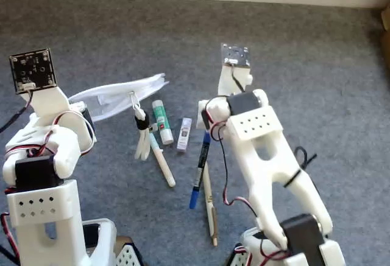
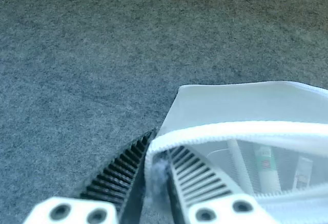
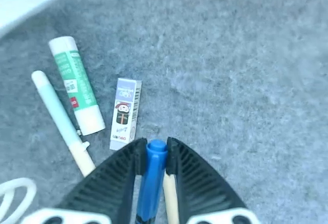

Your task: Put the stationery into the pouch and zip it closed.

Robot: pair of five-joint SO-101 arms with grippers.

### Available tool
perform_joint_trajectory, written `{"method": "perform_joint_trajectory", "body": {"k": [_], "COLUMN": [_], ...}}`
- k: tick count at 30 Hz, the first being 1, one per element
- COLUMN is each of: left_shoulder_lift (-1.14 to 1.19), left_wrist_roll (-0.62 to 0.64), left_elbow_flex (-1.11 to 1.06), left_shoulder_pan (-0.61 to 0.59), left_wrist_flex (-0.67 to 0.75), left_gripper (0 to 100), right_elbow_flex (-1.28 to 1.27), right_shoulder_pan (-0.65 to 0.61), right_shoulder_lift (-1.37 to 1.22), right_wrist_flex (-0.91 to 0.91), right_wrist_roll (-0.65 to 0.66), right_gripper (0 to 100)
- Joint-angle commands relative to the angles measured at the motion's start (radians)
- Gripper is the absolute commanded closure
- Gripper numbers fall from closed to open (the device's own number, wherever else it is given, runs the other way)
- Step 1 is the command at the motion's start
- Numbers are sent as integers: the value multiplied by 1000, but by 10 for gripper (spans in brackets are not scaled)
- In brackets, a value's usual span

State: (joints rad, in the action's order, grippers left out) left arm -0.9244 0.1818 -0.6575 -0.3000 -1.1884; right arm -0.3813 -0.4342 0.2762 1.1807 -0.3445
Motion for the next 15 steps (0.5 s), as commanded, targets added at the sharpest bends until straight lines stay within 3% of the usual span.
{"method": "perform_joint_trajectory", "body": {"k": [1,15], "left_shoulder_lift": [18,18], "left_wrist_roll": [11,11], "left_elbow_flex": [-12,-12], "left_shoulder_pan": [-16,-18], "left_wrist_flex": [6,6], "left_gripper": [992,992], "right_elbow_flex": [-8,-312], "right_shoulder_pan": [-19,-96], "right_shoulder_lift": [116,417], "right_wrist_flex": [2,-262], "right_wrist_roll": [21,91], "right_gripper": [993,993]}}
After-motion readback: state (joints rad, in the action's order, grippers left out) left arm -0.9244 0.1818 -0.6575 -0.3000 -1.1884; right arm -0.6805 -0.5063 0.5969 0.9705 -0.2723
